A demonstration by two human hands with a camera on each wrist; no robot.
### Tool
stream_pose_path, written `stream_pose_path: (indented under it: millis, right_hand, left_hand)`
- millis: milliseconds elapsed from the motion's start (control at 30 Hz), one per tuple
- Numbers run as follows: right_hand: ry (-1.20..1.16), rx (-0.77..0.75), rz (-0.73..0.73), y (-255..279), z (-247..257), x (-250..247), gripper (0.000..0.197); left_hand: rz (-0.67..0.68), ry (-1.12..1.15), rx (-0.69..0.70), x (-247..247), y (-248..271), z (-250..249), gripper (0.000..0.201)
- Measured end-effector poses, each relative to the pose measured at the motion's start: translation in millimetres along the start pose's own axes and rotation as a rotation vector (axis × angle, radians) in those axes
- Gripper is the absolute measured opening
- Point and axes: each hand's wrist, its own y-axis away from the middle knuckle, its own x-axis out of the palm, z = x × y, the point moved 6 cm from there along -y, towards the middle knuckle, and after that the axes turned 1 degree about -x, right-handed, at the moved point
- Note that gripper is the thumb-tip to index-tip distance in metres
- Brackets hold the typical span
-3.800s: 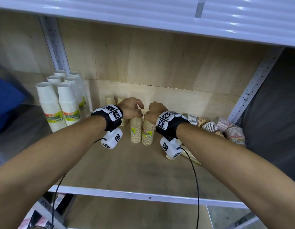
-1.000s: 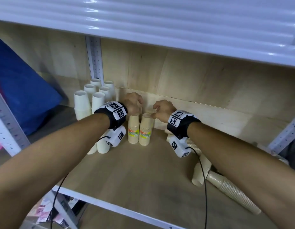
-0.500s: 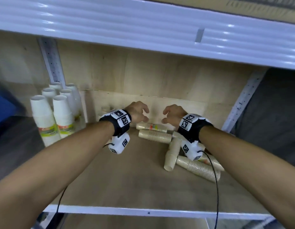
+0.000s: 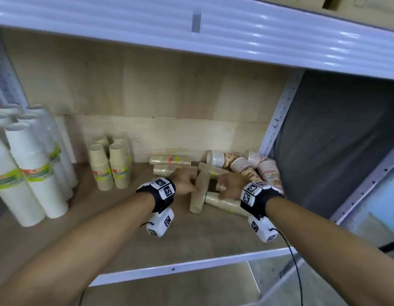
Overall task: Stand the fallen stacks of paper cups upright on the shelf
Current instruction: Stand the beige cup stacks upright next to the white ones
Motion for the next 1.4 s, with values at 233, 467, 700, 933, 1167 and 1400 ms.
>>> stream_pose_path:
  millis: [233,467,700,933,1167,1400]
  right_hand:
    - [-0.035,-0.042,0.014,8.1,-11.2,25.7,0.06]
    - [0.019,-0.057,-0.041,6.7,-13.2,33.2,0.061]
    - [0.007,-0.054,-0.014,6.4,-12.2,42.0,0.065]
    - [-0.032,-0.049,-0.016,8.6,-13.2,34.2,0.062]
    - [-0.118,-0.021,-0.112,5.5,-5.8,5.3,0.073]
    - [-0.191,-0.027,-0.159,-0.2,12.9,-20.2,0.062]
  left_hand:
    - [-0.055,-0.019,-0.007,26.6,4.1,5.2,0.052]
    - [-0.062,0.044,-0.015,43.8,10.9,5.6,0.076]
    - [-0.083,0.036,-0.05,45.8,11.0,5.2,0.07]
    - [-0.091,0.035,-0.069,29.7,12.9,5.4,0.068]
    - [-0.201,-0.01,-0.031,-26.2,19.6,-7.2,0.048]
    - [-0.283,-0.011,0.038,-76.2,30.8,-26.0,0.026]
